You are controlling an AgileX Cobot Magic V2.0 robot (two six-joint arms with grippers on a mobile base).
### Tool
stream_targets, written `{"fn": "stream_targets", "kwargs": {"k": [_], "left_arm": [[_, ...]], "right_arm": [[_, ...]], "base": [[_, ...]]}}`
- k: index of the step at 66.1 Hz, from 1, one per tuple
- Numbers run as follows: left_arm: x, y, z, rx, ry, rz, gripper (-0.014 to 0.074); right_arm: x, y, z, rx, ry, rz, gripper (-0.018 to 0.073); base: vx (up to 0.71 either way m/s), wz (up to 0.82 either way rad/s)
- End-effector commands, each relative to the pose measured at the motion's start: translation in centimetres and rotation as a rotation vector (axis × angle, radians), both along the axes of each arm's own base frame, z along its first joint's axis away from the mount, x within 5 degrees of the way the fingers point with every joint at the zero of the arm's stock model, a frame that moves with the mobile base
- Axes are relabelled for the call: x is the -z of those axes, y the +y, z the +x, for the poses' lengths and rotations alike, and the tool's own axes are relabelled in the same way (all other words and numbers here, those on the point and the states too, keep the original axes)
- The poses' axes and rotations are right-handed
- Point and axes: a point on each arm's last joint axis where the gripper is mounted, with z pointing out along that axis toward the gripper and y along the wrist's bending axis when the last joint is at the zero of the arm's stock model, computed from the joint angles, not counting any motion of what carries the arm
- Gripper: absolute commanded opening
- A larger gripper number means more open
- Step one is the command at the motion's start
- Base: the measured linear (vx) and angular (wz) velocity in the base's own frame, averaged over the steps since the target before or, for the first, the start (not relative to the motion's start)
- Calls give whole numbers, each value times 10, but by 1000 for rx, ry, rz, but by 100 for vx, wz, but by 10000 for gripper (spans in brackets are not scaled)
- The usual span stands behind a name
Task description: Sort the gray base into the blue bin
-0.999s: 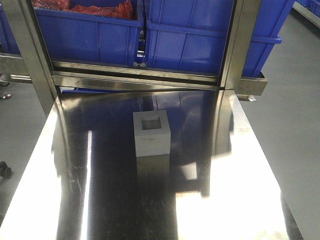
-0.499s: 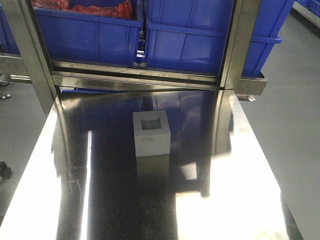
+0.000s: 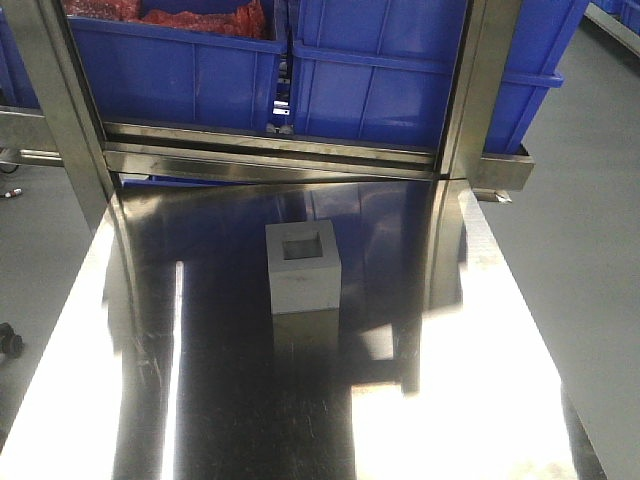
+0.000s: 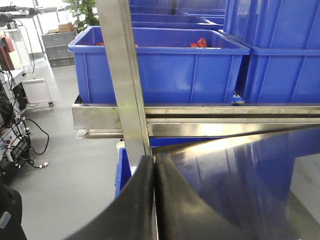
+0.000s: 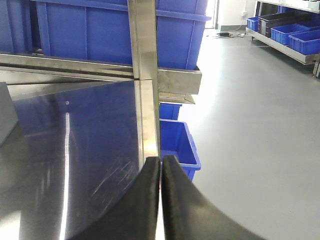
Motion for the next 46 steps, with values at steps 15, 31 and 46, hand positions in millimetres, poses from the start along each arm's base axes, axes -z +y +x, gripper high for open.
{"fn": "stream_targets", "kwargs": {"k": [15,31,46], "left_arm": [[-19,0,2,0,-115,-4,260],[-19,0,2,1,-114,-17,735],[-20,0,2,0,-126,-17,693]], "right_arm": [[-5,0,2,2,-52,-18,-5],[-5,0,2,2,-52,-18,-5],[-5,0,2,2,-52,-18,-5]], "base": [[0,0],[0,0],[0,0]]}}
